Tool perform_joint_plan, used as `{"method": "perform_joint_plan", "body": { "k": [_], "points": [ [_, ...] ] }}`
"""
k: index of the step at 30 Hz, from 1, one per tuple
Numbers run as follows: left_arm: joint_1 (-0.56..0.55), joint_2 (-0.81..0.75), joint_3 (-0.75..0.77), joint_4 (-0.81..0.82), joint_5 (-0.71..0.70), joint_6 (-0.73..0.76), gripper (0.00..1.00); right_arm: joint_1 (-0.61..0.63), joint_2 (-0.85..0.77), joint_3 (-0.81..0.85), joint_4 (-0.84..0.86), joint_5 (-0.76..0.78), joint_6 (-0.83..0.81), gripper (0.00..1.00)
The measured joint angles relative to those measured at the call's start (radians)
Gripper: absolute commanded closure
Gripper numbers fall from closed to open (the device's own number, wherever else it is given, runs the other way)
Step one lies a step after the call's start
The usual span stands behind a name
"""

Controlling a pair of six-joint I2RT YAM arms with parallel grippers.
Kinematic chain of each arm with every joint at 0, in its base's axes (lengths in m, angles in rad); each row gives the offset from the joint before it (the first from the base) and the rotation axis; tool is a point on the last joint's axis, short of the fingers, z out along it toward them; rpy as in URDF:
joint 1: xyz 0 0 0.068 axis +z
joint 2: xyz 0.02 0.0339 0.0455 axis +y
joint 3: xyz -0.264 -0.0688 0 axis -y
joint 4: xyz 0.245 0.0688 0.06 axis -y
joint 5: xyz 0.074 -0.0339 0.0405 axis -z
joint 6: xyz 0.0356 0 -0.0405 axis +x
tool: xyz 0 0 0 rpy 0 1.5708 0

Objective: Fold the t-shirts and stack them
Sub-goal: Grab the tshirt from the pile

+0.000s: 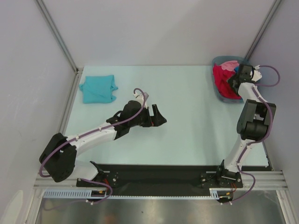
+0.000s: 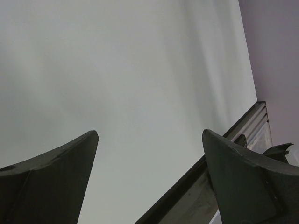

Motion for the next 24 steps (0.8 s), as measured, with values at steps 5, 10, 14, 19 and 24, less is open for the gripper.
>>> {"method": "perform_joint_plan", "body": {
  "k": [5,10,14,19,24],
  "points": [
    [0.000,0.000,0.000,-0.006,-0.001,0.000,0.00,-0.026,0.063,0.048,-0.023,-0.007,-0.015,0.62],
    [0.000,-0.001,0.000,-0.014,-0.008,0.000,0.00,-0.044,0.087,0.060,-0.037,-0.016,-0.021,1.00],
    [0.000,-0.002,0.001,-0.019,-0.010,0.001,0.00,-0.042,0.087,0.060,-0.035,-0.018,-0.016,1.00],
    [0.000,-0.002,0.001,-0.022,-0.010,0.001,0.00,-0.031,0.074,0.055,-0.031,-0.017,-0.014,1.00],
    [0.000,-0.002,0.001,-0.022,-0.010,0.000,0.00,-0.001,0.025,0.065,-0.038,-0.025,-0.014,1.00]
  ]
}}
